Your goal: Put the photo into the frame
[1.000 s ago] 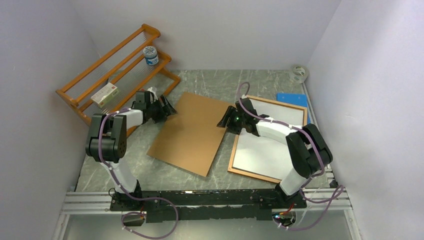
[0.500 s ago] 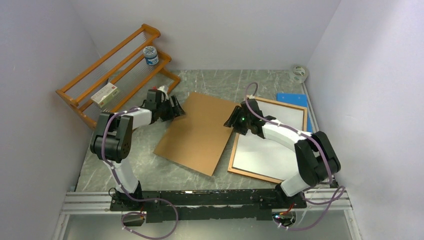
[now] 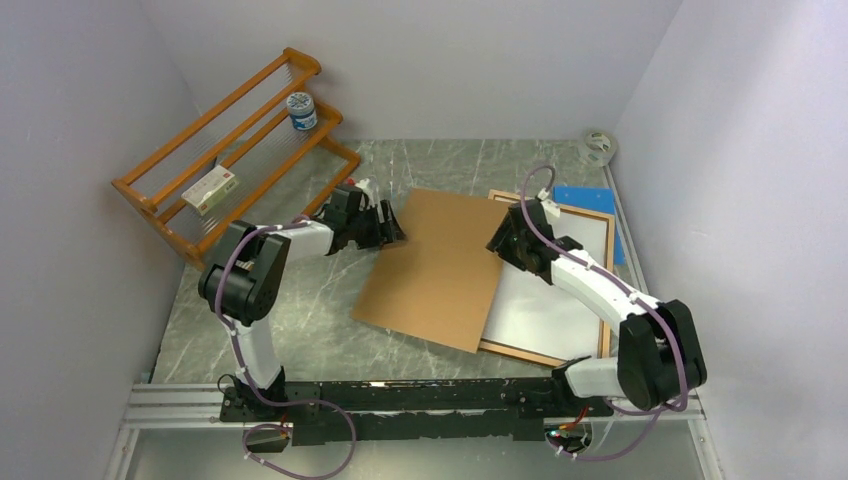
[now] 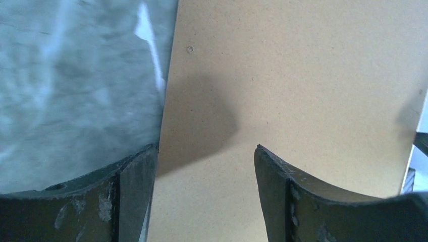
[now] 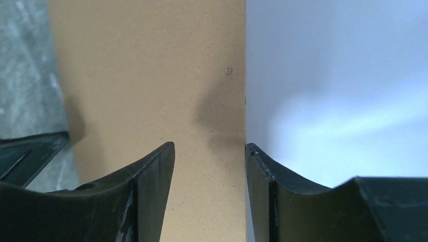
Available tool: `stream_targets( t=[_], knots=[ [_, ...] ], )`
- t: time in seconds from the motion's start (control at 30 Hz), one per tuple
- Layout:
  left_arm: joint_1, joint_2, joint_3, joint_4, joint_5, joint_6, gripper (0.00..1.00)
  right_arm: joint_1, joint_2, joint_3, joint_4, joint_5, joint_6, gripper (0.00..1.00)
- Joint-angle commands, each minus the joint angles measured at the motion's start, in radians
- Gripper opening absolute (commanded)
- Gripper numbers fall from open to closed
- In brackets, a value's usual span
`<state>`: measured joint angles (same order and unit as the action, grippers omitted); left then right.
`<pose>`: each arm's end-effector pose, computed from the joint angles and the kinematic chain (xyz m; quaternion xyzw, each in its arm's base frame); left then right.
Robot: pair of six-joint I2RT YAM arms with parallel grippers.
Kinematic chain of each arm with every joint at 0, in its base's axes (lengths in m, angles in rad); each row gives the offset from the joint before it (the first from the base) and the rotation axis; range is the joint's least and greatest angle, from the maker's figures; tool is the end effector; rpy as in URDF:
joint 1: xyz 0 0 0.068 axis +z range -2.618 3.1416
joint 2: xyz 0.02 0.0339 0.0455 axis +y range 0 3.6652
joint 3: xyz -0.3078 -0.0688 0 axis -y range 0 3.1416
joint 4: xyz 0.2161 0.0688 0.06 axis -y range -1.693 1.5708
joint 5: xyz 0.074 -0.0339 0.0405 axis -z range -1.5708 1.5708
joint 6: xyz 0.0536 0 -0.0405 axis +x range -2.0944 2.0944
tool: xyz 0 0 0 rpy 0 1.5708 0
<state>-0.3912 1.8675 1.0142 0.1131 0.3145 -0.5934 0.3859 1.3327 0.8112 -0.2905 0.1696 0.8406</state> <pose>0.3538 -0.1639 0.2002 -0.0283 0.9055 -0.3146 0.2834 0.2368 0.0864 0.2649 0.2392 0.8947 0.1480 0.3471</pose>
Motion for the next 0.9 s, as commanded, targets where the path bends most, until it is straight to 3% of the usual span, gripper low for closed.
stream_targets(
  t=[0.0,0.3,0.53,0.7,0.87],
  knots=[
    [-0.101,0.093,-0.071,-0.194,0.186,-0.089,0.75,-0.025,-0.053,-0.067,0.071,-0.054,0.027,0.56],
    [-0.101,0.099,-0.078,-0.199,0.168,-0.082,0.75,-0.080,-0.055,-0.171,0.092,-0.054,0.037,0.58],
    [-0.101,0.095,-0.069,-0.223,0.149,-0.078,0.75,-0.090,-0.033,-0.172,-0.002,-0.035,0.091,0.63],
    [-0.101,0.100,-0.067,-0.220,0.148,-0.082,0.75,-0.090,-0.029,-0.195,-0.012,-0.089,0.116,0.64],
    [-0.101,0.103,-0.062,-0.221,0.150,-0.082,0.75,-0.089,-0.098,-0.233,0.098,-0.221,0.107,0.62]
  ],
)
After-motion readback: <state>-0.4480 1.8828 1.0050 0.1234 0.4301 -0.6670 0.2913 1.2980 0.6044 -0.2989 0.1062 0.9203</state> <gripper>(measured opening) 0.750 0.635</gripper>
